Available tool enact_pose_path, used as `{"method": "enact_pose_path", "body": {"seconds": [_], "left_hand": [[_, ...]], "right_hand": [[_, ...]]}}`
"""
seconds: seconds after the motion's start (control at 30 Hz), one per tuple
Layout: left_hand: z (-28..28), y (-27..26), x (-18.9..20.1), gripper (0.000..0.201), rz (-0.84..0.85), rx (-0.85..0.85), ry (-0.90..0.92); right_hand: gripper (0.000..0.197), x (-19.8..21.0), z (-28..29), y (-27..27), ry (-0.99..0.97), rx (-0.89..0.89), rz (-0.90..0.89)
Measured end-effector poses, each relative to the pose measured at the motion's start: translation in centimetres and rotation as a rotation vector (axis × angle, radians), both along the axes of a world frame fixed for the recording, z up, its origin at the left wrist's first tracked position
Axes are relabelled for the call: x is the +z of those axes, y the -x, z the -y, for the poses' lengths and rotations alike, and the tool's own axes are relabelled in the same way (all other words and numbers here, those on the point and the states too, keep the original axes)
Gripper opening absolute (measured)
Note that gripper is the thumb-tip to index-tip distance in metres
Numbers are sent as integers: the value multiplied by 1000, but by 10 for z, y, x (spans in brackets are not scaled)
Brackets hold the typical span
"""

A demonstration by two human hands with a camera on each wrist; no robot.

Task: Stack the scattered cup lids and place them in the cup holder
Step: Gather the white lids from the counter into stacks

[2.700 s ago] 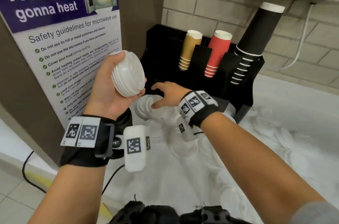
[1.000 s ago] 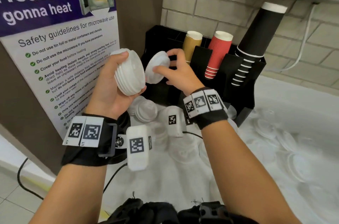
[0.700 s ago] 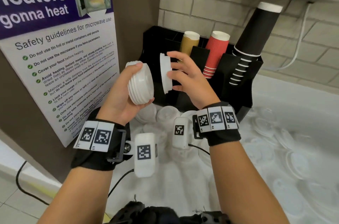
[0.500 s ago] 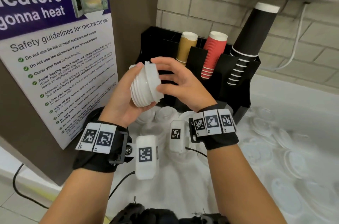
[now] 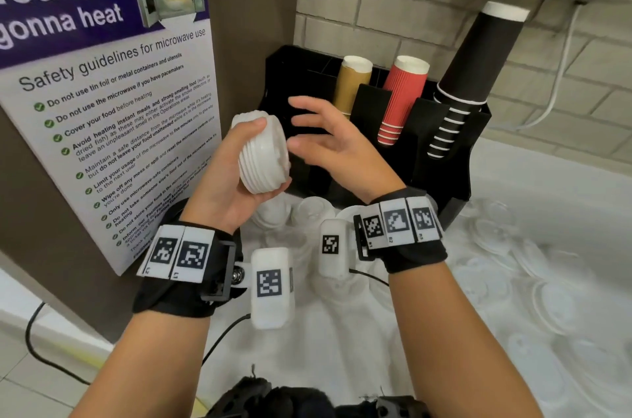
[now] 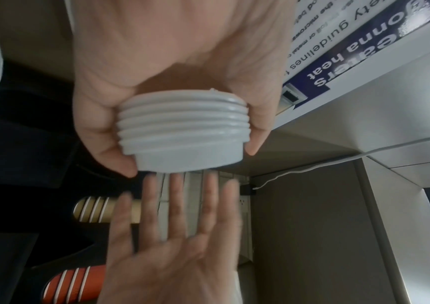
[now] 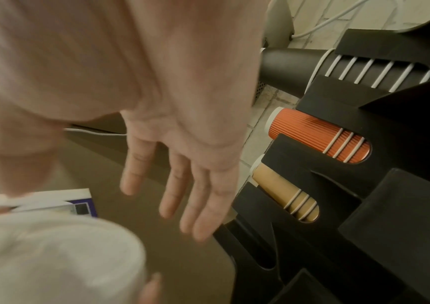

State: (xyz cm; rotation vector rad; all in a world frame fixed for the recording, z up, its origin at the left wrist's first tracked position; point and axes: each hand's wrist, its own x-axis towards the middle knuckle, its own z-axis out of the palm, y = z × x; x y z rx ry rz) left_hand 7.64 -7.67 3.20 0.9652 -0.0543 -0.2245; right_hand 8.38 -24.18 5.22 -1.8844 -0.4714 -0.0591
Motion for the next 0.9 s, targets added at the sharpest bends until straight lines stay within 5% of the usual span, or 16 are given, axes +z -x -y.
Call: {"method": "enact_pose_path", "body": {"seconds": [0.07,0.17,0.27,0.47,0.7,0.9], "left_hand": [[-8,-2,0,44,3,30,6],[-17,-2,1,35,21,62,12],[-22,0,2,33,28,77,19],[-25,6,2,29,37,98,17],[-31,12,1,37,19,100,10],[-32,14,2,30,45,96,24]], "right_hand": [[35,0,5,-7,164,-105,-4],[30,-4,1,-18,629,51,-57],[49,-17,-17,-20,1115,229,-127],[94,-52,-40,-16,1452,235,-286],[91,-65,-46,-14,1488,336,-281],[94,-35,-56,-19,1136,341,-45]]}}
